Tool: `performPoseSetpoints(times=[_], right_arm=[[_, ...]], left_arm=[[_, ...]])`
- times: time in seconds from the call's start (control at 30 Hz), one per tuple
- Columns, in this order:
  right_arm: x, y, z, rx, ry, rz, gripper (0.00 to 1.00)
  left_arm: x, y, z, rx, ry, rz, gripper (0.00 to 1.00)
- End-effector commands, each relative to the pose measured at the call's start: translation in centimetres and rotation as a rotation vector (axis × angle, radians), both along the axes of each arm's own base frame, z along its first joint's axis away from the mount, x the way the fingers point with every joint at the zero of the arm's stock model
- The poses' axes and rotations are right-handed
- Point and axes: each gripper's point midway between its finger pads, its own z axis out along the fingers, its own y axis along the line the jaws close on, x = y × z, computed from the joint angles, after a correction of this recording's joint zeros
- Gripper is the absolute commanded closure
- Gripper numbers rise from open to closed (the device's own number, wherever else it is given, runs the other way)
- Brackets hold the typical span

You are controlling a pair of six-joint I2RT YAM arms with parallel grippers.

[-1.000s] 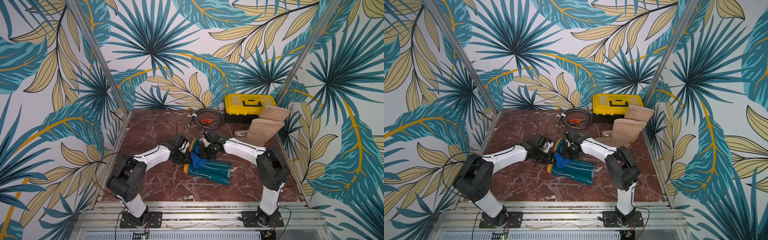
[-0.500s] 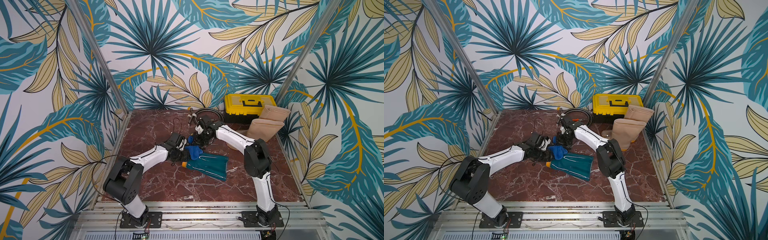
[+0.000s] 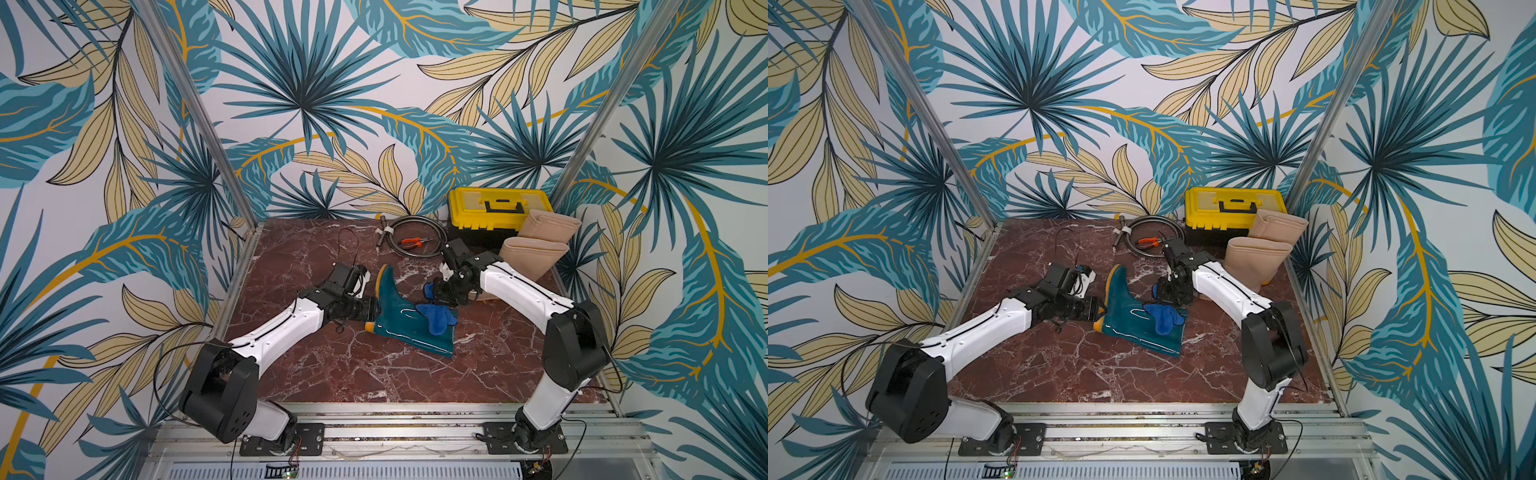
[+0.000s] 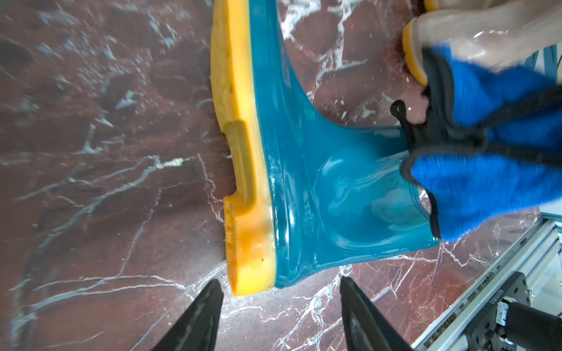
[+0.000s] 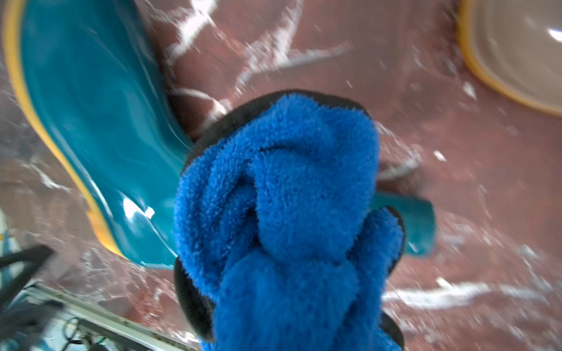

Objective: Wipe the rubber boots with a cloth
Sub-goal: Wipe the dirt off the rubber boot, then place the cleaning item at the center of the board.

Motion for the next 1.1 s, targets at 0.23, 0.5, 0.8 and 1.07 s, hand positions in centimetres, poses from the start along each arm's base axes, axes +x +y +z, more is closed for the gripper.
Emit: performPoseSetpoints(times=[0.23,0.5,0.8,1.07], right_arm=[[-4.4,13.5,1.7,0.015,-0.101,0.291,0.98],[-4.8,19.7,-0.1,-0.079,-0.092,0.358,0.22],[-5.3,8.0,3.1,-0.255,-0.161,0.147,0.07],[-9.9,-1.4,-2.2,-0.091,0.015,-0.204,0.07]], left_arm=[[1.6,10.5,6.1,0.045,-0.159,0.459,0.36],[0.2,14.6,8.3,-0.001,-0.233,0.518,0.34],[1.7,9.1,3.3,-0.097,0.010,0.313,0.34],[4.3,1.5,1.0,-0.042,0.068,0.090,0.34]])
